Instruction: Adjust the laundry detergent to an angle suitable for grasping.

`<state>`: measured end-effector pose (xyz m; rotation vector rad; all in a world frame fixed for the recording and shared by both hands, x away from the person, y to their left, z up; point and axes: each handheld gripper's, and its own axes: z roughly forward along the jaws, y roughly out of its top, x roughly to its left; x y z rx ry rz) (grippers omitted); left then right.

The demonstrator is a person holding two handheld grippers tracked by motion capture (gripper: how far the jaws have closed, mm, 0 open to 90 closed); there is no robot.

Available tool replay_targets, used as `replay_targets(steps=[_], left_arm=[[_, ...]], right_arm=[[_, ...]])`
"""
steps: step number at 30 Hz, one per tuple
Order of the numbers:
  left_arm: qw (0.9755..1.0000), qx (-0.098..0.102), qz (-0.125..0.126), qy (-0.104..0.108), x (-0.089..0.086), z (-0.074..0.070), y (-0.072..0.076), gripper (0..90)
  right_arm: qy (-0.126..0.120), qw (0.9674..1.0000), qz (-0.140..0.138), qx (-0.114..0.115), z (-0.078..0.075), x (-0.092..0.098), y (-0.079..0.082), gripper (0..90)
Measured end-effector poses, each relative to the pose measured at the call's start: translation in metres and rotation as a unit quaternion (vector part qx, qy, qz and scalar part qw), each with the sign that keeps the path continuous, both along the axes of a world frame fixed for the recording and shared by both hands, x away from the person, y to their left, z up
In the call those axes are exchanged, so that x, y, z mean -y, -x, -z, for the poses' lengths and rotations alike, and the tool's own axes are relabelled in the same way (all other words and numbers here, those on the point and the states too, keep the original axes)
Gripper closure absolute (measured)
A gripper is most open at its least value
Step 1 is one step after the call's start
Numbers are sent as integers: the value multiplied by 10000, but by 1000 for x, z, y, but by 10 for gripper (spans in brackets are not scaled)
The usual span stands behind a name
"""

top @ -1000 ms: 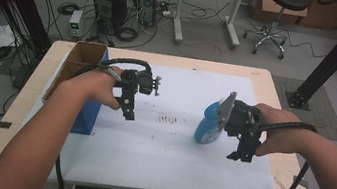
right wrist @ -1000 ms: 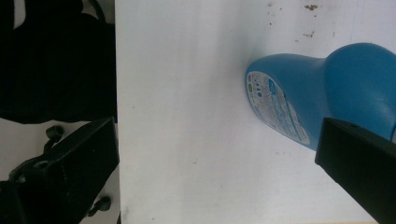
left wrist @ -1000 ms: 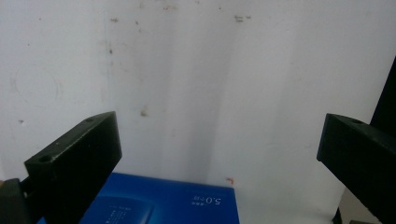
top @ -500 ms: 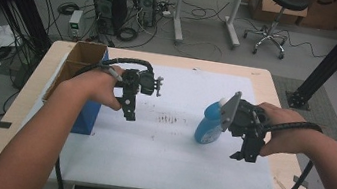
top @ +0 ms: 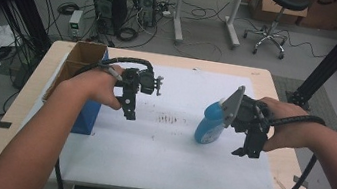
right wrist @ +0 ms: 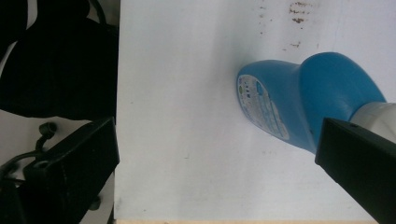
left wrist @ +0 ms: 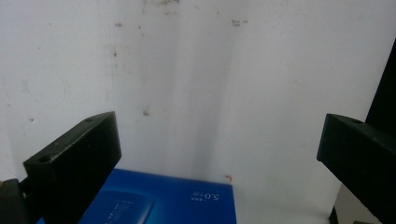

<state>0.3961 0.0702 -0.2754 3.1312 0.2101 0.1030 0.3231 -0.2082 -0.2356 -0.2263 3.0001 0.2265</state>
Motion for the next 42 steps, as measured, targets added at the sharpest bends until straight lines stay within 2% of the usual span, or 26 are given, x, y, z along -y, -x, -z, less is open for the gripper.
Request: replay_targets(steps=[14, 21, 27, 35, 42], left_arm=[[10000, 53, -60, -9, -5, -6, 4, 1], [9999, 49, -100, -10, -8, -6, 3, 1], [9999, 33, -125, 13, -8, -6, 1, 1], [9999, 47, -118, -16, -8, -6, 3, 1], [9999, 75, -92, -29, -8, -8, 7, 1]], right_arm=[[25, 9998, -91, 177, -16, -6, -24, 0], [55, 9997, -152, 172, -16, -12, -37, 0], [90, 9997, -114, 201, -11, -13, -48, 0], [114, 9999, -76, 79, 4, -14, -71, 0], [253, 9995, -193, 44, 15, -17, -78, 0]])
